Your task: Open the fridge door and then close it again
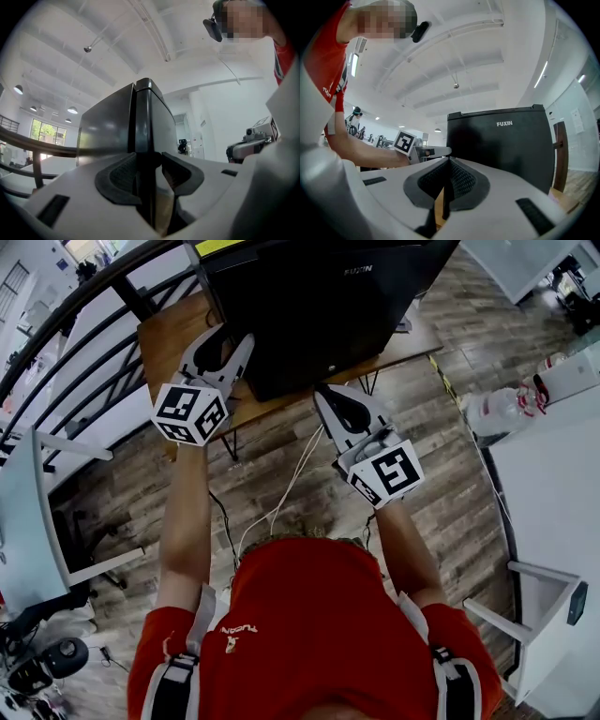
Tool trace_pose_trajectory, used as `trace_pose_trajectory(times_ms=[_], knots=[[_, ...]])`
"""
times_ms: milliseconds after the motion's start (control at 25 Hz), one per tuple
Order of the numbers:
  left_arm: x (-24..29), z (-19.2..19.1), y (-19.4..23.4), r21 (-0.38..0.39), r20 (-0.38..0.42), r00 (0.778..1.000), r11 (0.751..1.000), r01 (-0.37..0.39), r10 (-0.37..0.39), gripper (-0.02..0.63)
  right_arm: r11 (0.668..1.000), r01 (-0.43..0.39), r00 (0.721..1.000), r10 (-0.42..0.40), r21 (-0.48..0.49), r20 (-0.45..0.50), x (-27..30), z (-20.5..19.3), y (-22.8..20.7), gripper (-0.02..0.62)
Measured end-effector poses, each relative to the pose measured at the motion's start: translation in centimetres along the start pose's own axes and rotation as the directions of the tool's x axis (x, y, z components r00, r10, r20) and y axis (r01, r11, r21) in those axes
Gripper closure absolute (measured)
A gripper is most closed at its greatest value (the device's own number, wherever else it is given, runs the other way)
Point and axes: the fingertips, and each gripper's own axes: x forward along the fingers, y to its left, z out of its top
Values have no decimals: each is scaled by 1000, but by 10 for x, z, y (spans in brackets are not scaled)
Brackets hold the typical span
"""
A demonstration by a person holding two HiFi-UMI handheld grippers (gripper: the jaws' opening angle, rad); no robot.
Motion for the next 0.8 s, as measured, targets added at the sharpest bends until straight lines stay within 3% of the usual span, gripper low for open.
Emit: trace_pose_trajectory(times_ms=[520, 800], knots=[[-2, 1, -1, 8, -36, 998, 999, -44, 44, 439, 1000, 10, 1000, -10, -5, 5, -2, 6, 7, 569], [-18, 8, -32, 38, 0, 1000, 999, 1, -1, 451, 1000, 30, 999, -30, -9, 15, -8, 12, 3, 569]])
